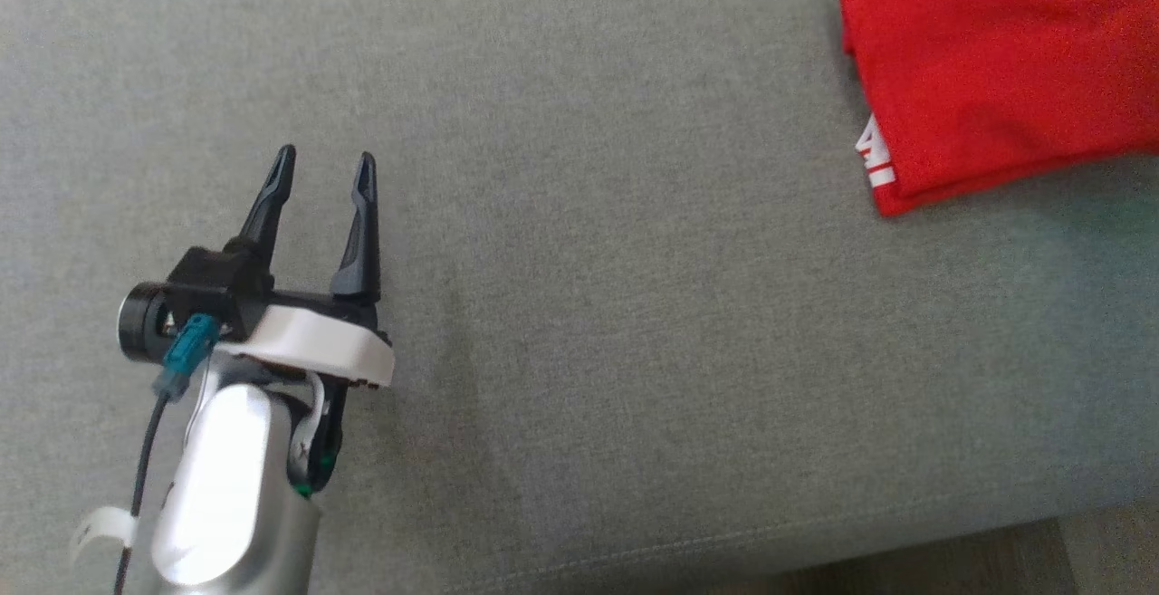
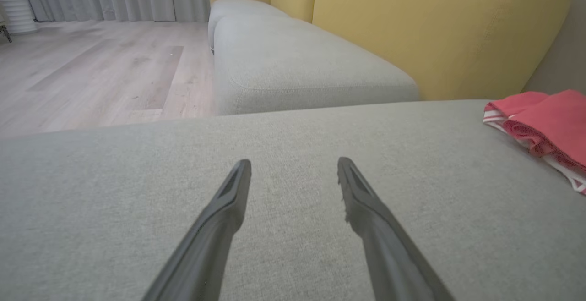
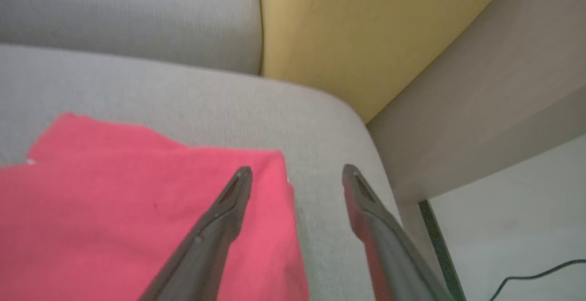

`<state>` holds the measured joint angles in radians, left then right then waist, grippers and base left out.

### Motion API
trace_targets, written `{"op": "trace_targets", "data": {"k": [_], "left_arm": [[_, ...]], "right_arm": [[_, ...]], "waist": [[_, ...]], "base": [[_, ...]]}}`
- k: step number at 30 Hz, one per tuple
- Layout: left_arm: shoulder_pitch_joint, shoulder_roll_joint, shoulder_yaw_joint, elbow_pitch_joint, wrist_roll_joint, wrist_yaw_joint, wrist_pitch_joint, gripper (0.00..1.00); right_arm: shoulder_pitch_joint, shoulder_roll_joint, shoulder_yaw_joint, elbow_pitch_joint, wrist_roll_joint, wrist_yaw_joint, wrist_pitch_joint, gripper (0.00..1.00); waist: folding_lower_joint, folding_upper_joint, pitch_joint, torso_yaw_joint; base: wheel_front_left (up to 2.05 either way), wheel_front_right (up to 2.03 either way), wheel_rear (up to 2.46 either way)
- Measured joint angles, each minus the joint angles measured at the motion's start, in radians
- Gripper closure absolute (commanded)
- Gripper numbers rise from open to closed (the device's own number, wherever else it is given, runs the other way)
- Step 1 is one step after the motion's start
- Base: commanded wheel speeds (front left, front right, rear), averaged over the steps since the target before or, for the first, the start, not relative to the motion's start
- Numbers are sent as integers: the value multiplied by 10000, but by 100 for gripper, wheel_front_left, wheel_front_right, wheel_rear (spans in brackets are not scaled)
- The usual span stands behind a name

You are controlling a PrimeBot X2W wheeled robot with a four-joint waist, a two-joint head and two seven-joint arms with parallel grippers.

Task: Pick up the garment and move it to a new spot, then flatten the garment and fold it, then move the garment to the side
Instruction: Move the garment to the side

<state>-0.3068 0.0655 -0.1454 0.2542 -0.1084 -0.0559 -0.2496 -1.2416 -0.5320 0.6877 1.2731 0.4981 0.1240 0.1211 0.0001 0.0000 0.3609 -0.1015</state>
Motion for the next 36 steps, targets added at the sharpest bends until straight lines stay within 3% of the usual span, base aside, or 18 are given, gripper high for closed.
{"op": "trace_targets", "data": {"k": [6, 11, 16, 23, 36], "left_arm": [[451, 12, 397, -267, -211, 125, 0, 0], [990, 13, 738, -362, -410, 215, 0, 0], [1484, 25, 966, -359, -531, 313, 0, 0], [1848, 4, 1135, 13, -880, 558, 90, 0], [2211, 29, 1200, 817, -869, 725, 15, 0]], "right_arm": [[100, 642, -257, -445, -33, 0, -2104, 0], [982, 1122, -512, -1277, 470, 0, -3150, 0], [2556, 1572, -715, -2422, 1014, 0, -3494, 0], [4908, 1680, -1475, -4314, 1116, 0, -3689, 0], [9274, 2846, -4362, -7988, -731, 0, -3720, 0]], "waist": [[0, 0, -924, -10], [-1, 0, -1831, 12], [-1, 0, -2733, 21], [-1, 0, -3613, 160], [-1, 0, -3738, 650]], "base": [[0, 0, 0], [0, 0, 0], [0, 0, 0], [0, 0, 0], [0, 0, 0]]}}
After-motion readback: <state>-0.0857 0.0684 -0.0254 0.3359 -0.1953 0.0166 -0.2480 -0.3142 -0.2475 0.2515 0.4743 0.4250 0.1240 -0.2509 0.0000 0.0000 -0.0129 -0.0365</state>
